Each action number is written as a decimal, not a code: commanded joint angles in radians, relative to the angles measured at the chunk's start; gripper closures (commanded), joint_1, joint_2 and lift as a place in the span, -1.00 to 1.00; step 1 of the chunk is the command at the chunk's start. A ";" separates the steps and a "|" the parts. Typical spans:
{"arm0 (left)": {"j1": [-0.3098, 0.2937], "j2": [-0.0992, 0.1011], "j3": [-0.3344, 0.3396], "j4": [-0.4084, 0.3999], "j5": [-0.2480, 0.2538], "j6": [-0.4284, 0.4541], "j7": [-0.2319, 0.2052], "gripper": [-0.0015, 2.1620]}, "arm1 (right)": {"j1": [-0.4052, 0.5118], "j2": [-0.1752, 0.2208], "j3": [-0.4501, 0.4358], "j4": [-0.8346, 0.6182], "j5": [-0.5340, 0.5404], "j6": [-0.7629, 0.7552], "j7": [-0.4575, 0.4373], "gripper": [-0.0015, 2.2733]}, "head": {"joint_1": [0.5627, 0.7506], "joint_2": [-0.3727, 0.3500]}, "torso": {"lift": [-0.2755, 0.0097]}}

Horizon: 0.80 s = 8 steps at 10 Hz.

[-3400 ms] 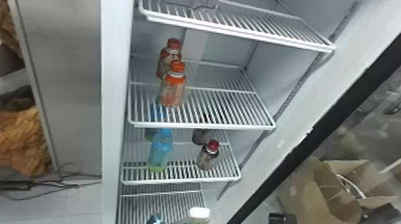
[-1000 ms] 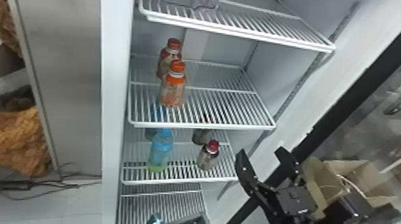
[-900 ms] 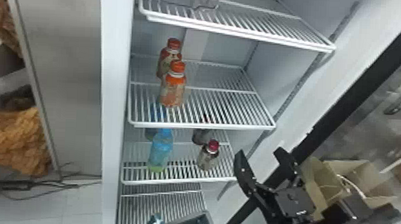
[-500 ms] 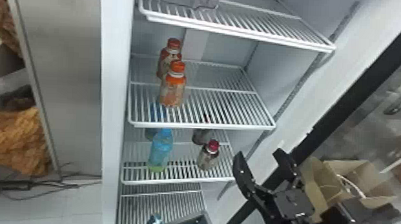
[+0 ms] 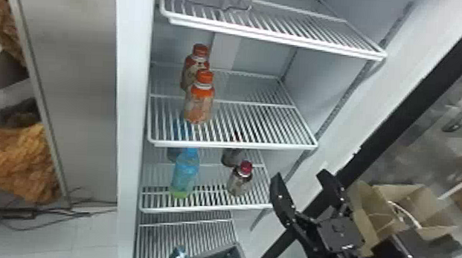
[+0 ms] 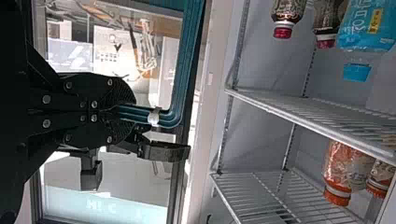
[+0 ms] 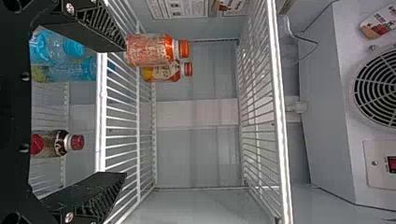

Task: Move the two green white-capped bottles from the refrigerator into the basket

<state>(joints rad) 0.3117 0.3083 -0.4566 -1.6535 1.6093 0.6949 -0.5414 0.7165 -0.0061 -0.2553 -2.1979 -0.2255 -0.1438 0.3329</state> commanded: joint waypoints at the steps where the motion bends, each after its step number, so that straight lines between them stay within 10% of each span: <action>1: 0.000 0.000 0.000 0.001 0.000 0.000 0.000 0.13 | 0.000 0.000 0.000 0.000 0.000 -0.011 0.000 -0.91 | 0.41 -0.94 | 0.90; 8: 0.002 0.000 0.000 0.001 0.002 0.000 -0.002 0.12 | -0.005 0.003 -0.004 0.005 -0.004 -0.026 0.000 -0.92 | 0.41 -0.94 | 0.90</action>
<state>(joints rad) 0.3143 0.3083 -0.4568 -1.6534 1.6113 0.6954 -0.5423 0.7117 -0.0037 -0.2588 -2.1929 -0.2292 -0.1695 0.3327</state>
